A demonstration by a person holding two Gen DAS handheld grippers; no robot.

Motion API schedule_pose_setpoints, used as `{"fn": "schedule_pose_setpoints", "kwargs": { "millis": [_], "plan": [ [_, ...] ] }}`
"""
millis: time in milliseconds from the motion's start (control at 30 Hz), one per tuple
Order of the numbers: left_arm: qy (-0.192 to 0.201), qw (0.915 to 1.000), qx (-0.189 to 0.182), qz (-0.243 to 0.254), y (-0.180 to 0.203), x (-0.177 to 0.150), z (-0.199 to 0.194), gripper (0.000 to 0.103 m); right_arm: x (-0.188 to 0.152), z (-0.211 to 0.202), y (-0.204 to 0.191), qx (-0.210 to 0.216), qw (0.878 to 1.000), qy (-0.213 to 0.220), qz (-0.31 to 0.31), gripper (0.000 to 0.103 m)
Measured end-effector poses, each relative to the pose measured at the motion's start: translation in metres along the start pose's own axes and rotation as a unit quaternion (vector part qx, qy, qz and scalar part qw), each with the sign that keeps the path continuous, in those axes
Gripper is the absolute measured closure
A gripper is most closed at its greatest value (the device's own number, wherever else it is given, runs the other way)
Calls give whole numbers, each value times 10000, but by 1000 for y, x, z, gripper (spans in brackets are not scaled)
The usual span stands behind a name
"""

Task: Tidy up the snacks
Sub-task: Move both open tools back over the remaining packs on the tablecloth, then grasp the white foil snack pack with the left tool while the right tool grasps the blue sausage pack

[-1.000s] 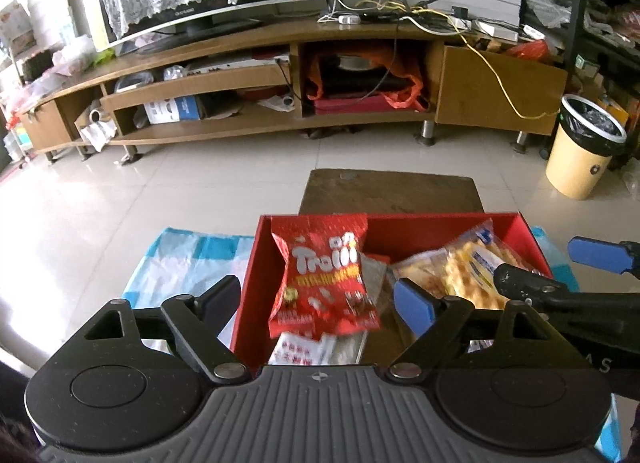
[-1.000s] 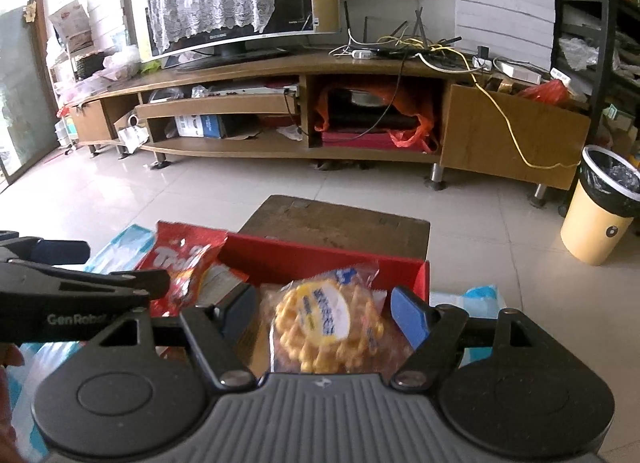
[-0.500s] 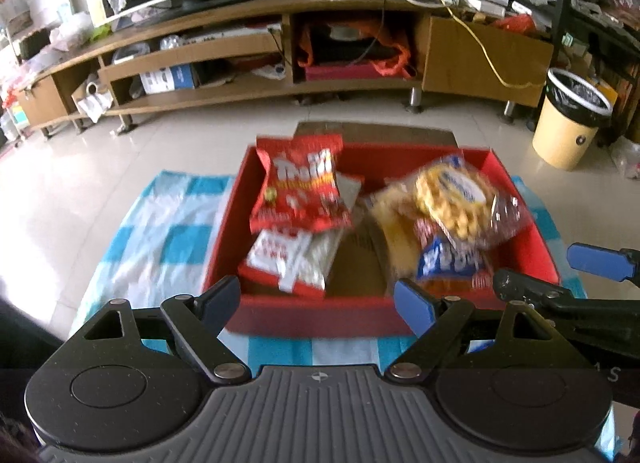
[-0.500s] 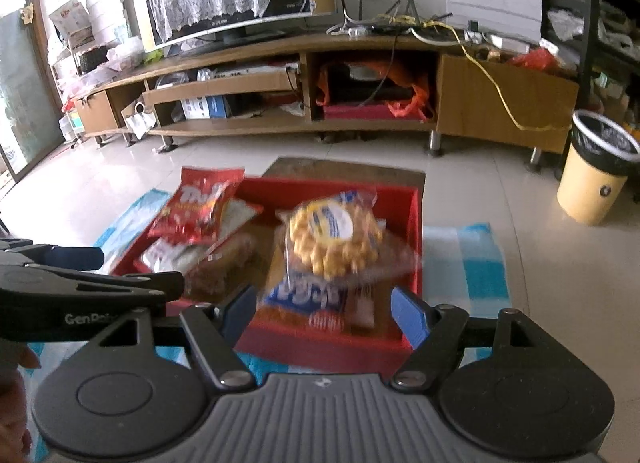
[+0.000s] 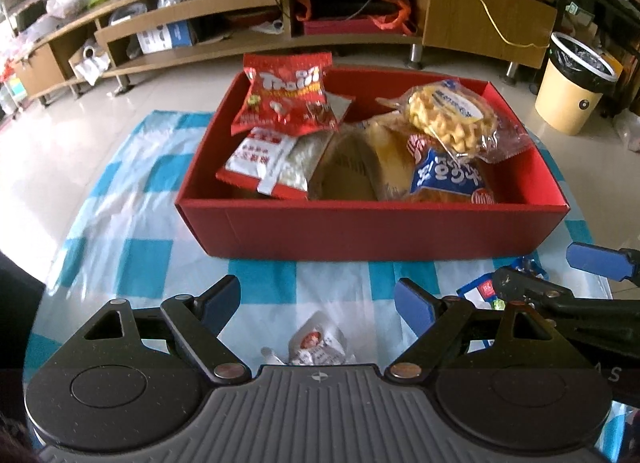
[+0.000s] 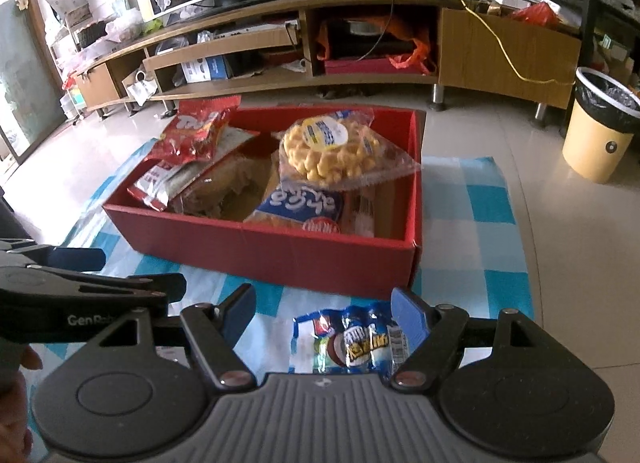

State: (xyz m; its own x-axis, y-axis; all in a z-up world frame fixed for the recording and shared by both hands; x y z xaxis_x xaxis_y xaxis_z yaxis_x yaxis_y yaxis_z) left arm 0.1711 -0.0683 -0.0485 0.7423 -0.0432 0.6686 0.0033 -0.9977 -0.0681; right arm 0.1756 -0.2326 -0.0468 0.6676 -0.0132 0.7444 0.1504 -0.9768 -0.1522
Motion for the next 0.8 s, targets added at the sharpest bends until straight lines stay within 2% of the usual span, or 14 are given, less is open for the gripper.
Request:
{"fn": "schedule_pose_setpoints", "kwargs": {
  "millis": [167, 267, 467, 533, 567, 800],
  "plan": [
    [-229, 9996, 64, -145, 0, -5, 11, 14, -4, 4, 10, -4, 9999, -76, 74, 32],
    [-428, 9982, 122, -409, -9, -10, 17, 14, -6, 8, 18, 4, 9999, -116, 114, 32],
    [-885, 9918, 415, -819, -24, -25, 32, 14, -10, 26, 27, 160, 9992, -372, 62, 31],
    [-989, 9900, 453, -903, -22, -29, 38, 12, -13, 32, 27, 246, 9988, -425, 45, 27],
    [-988, 9894, 531, -922, -19, -30, 40, 9, -14, 35, 27, 242, 9987, -440, 31, 26],
    [-806, 9909, 678, -833, -7, -33, 37, 9, -15, 50, 23, 333, 9978, -559, -156, 25]
  ]
}}
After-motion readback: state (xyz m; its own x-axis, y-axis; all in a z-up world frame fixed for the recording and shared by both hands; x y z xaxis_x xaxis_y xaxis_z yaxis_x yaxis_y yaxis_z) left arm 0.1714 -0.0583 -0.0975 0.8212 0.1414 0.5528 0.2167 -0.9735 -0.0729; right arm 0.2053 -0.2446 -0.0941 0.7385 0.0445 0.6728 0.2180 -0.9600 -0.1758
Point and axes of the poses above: each gripper's, at about its wrist camera, not at the fingertips, and z roughly the way its jaws point, y to its right, x to its top, the point moved 1 cm from there along z, roughly the way its jaws point, and after that the axes turned 9 degrees about y, right-handed, at the moved point
